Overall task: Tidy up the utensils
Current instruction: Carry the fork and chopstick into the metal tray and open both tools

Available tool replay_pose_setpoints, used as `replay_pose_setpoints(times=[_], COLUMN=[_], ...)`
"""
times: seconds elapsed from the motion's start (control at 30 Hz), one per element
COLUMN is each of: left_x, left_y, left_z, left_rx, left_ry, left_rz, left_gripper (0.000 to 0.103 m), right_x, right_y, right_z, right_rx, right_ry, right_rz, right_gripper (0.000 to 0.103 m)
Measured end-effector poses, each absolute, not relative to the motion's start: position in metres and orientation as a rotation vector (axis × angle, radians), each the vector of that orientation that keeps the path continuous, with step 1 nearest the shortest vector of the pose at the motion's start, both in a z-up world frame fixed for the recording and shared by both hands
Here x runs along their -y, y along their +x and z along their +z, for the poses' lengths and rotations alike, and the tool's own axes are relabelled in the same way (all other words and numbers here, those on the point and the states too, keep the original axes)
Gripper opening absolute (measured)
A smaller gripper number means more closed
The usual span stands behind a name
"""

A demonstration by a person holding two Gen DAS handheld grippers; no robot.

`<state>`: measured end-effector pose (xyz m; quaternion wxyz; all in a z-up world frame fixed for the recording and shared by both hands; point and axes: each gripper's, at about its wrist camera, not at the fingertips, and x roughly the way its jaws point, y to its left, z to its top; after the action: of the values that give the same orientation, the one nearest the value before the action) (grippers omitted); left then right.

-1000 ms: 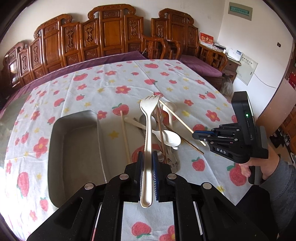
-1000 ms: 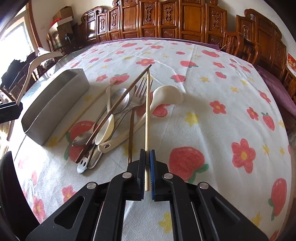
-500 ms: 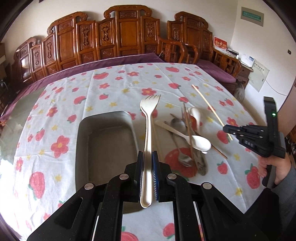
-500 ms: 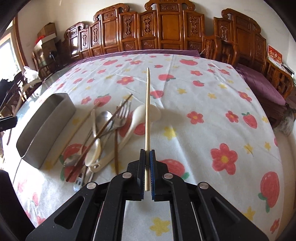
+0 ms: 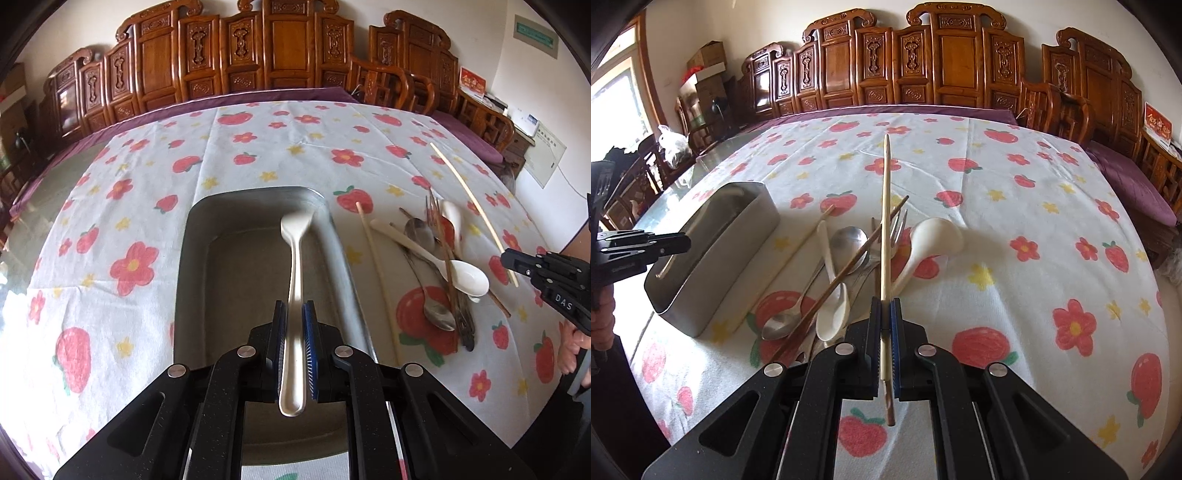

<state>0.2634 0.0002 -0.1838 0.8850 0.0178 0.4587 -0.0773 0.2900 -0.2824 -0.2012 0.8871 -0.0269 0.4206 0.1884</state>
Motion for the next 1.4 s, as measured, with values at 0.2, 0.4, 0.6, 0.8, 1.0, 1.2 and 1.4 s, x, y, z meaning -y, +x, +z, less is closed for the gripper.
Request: replay_pose_setpoints(times=[0.2,0.4,0.6,0.8,1.0,1.2,1.4], left_x=[-0.016,-0.036,-0.052,-0.069,-0.088,-0.110,-0.124], left_y=[0.260,0.254,0.251,0.249,0.243,0.244,0.245], left_z=[-0.179,-0.164,-0.152,-0.143,-0.130,-0.123,-0.120], left_rx=[-0.929,-0.882,-0.836,-0.813,-0.767,-0.757,-0.751], left_ry=[-0.005,-0.013,0.011,-0.018,-0.036,-0.078,-0.109], left_rz=[-0.156,-0.137,-0.106,-0.111,-0.097,-0.064,-0.055], left_gripper=[0.026,0.030,0.035,0.052,0.079,0.082,0.082], right_x=[0.261,0.224,0.180,0.144,0.117,0.100,0.089], right_y=[0.280,0.264,0.254,0.251,0.255,0.265,0.273], right_z=[-0.193,-0.182,-0.175,-0.175,-0.176,-0.186,-0.195], right_rx=[-0.869,-0.872,-0.901,-0.952,-1.007,-1.061,-1.094], right_ry=[-0.074,-0.048,0.001,0.012,0.027,0.051,0.080], right_rz=[0.413,0.483,0.546,0.565,0.563,0.539,0.518], right_gripper=[0.006,0.006,0.006,0.006,0.006,0.006,0.006])
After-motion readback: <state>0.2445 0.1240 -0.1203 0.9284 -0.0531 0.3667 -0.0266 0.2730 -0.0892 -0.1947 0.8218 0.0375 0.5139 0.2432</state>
